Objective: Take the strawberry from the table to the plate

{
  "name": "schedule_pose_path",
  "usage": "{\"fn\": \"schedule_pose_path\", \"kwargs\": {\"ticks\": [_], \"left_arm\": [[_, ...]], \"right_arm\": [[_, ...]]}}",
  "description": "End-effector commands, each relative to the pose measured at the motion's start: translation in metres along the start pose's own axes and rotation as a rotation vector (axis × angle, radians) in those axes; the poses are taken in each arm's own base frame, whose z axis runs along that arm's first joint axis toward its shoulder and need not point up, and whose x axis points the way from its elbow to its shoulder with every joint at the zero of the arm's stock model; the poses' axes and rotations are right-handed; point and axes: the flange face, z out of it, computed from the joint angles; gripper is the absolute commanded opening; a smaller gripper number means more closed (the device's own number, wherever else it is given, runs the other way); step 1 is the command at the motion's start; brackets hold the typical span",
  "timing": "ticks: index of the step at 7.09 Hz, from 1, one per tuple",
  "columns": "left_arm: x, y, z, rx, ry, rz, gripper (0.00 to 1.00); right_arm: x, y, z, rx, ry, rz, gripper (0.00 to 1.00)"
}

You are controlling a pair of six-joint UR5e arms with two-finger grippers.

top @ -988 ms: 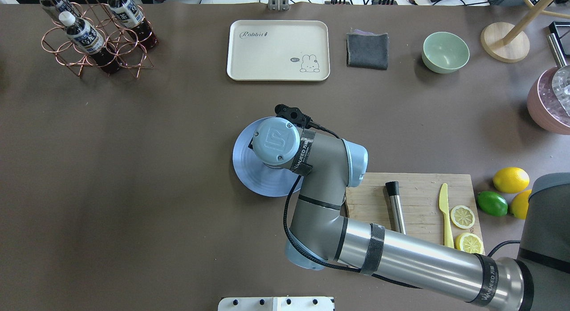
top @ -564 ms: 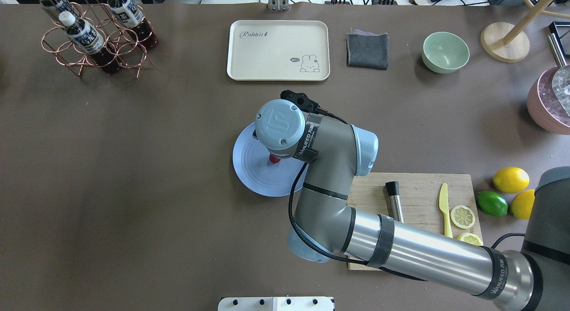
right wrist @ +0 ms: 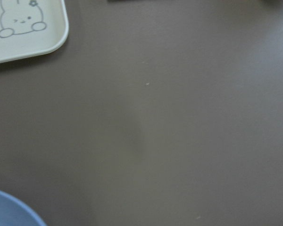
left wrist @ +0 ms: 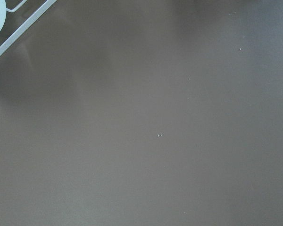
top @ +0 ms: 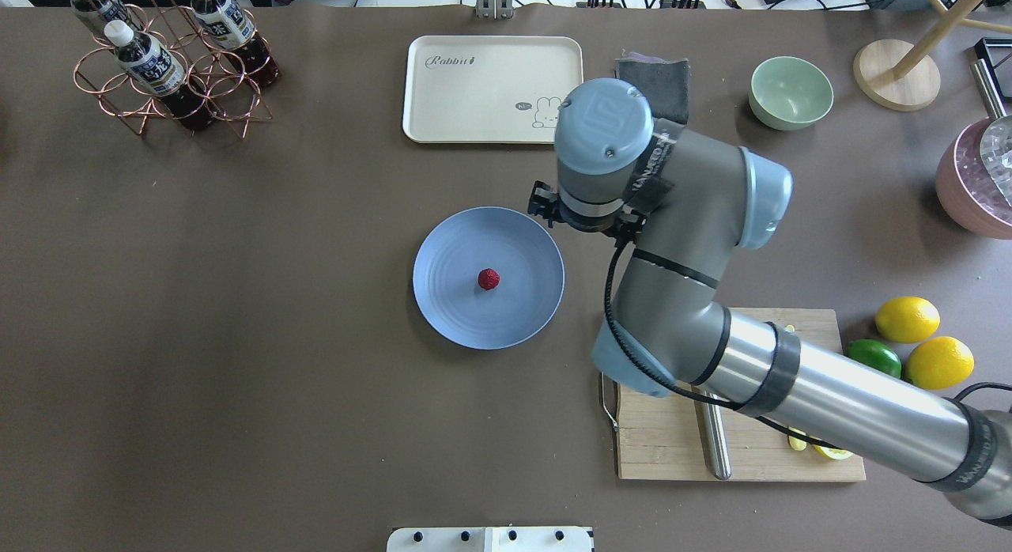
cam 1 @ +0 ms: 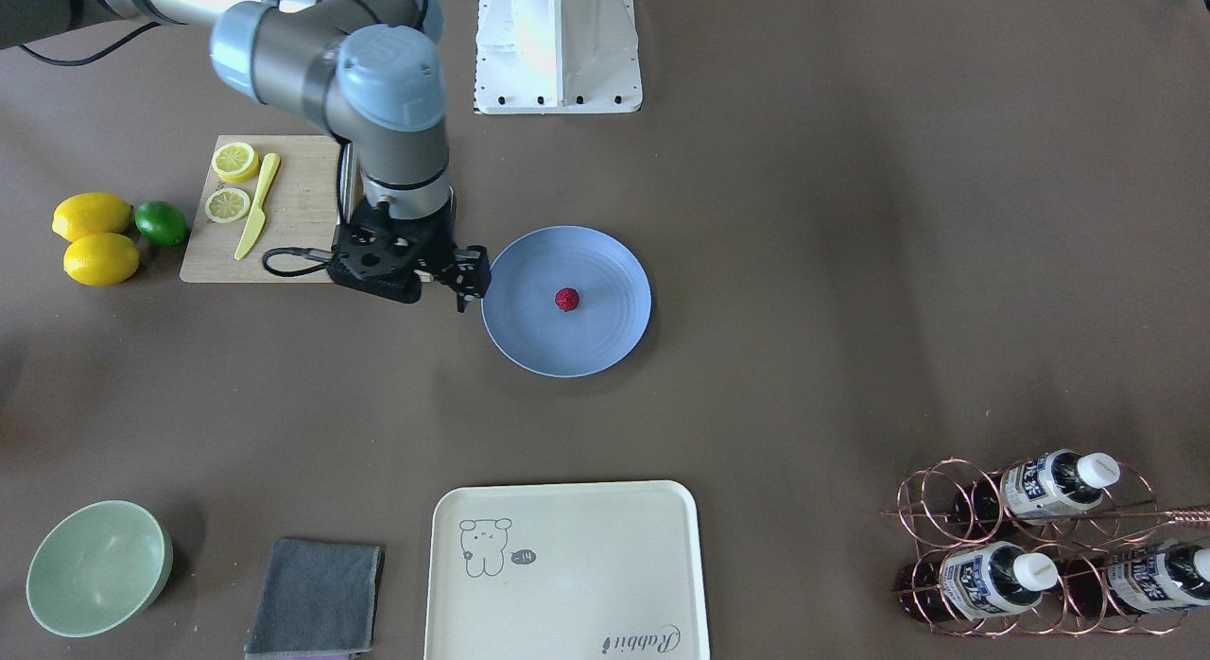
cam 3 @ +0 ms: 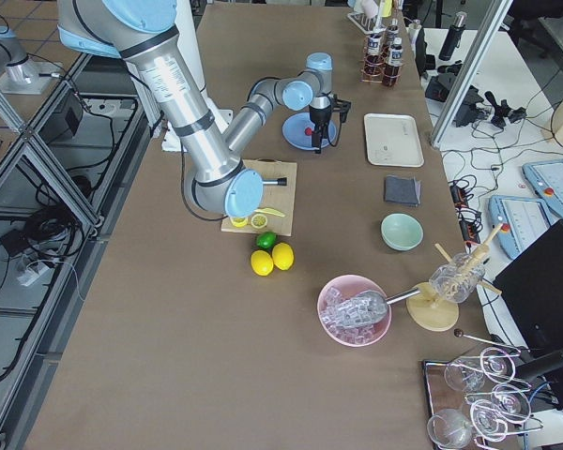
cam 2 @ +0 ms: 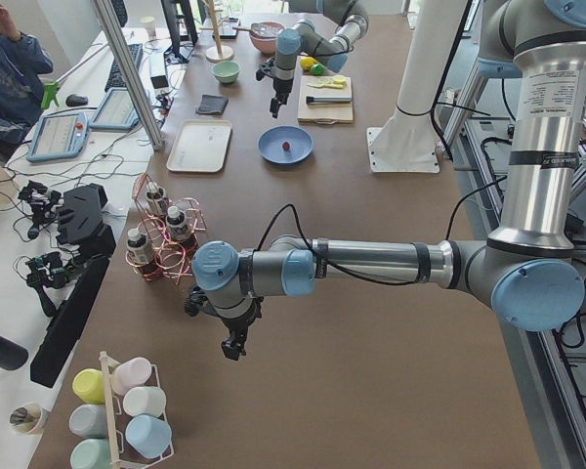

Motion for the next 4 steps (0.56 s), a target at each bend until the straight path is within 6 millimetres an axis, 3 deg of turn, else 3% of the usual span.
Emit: {"fn": "schedule_pose_path", "kwargs": {"ticks": [1,2,3,4], "left_arm": [[-0.002,0.007,0.004,-0.006,0.004,-0.007,0.99],[-0.003,0.008,0.005,-0.007,0.004,-0.009,0.99],[-0.003,0.009,0.004,-0.005,0.005,-0.010,0.99],[-0.003,0.009,0.004,-0.005,0.005,-0.010,0.99]], "right_arm": [[0.125,-0.050,-0.016,-0.034,0.008,-0.177,1.00],[0.190,-0.061,-0.022,-0.065,0.002,-0.244,1.00],[0.270,-0.074,-0.019,-0.079,-0.003,-0.331,1.00],[0.366,-0.080,-0.012,-0.091,-0.007,-0.412,1.00]]}}
